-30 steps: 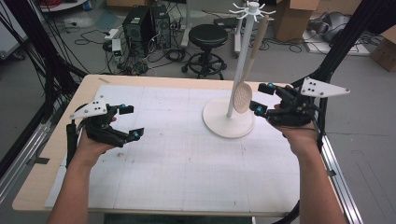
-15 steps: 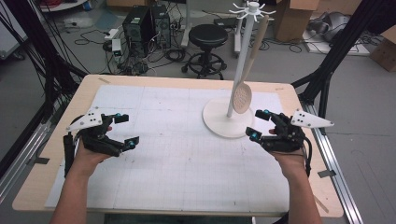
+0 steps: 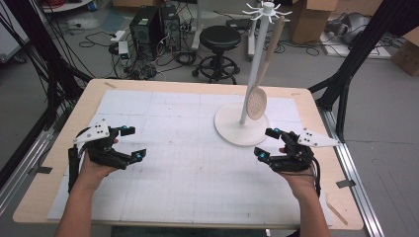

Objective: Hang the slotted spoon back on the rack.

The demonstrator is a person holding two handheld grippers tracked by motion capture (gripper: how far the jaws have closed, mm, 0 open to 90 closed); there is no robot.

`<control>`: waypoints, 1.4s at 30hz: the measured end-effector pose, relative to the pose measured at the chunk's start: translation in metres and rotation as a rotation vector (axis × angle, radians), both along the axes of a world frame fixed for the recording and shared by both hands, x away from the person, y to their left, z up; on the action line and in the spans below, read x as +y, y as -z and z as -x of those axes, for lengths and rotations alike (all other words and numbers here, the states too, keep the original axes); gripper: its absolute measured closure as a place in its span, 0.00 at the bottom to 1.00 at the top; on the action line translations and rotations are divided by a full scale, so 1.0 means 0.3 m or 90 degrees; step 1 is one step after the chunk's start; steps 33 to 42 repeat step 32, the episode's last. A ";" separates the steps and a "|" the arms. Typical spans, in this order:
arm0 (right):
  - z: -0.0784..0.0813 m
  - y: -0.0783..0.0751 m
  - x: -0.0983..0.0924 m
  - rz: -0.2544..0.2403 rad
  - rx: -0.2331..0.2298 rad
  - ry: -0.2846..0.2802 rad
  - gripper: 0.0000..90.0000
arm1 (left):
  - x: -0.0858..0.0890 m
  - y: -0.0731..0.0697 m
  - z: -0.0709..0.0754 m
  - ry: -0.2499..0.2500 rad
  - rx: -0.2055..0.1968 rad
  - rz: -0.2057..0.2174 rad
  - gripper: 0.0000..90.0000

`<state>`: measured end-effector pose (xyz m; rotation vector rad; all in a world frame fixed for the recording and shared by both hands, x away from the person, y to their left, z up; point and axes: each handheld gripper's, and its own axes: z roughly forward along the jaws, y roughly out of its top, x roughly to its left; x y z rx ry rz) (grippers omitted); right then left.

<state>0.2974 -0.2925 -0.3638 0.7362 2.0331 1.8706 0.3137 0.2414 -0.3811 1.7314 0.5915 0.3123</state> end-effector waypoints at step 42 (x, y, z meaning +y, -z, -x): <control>-0.005 0.009 0.000 0.005 0.002 0.007 0.16 | -0.025 0.013 -0.001 0.012 0.002 -0.017 0.06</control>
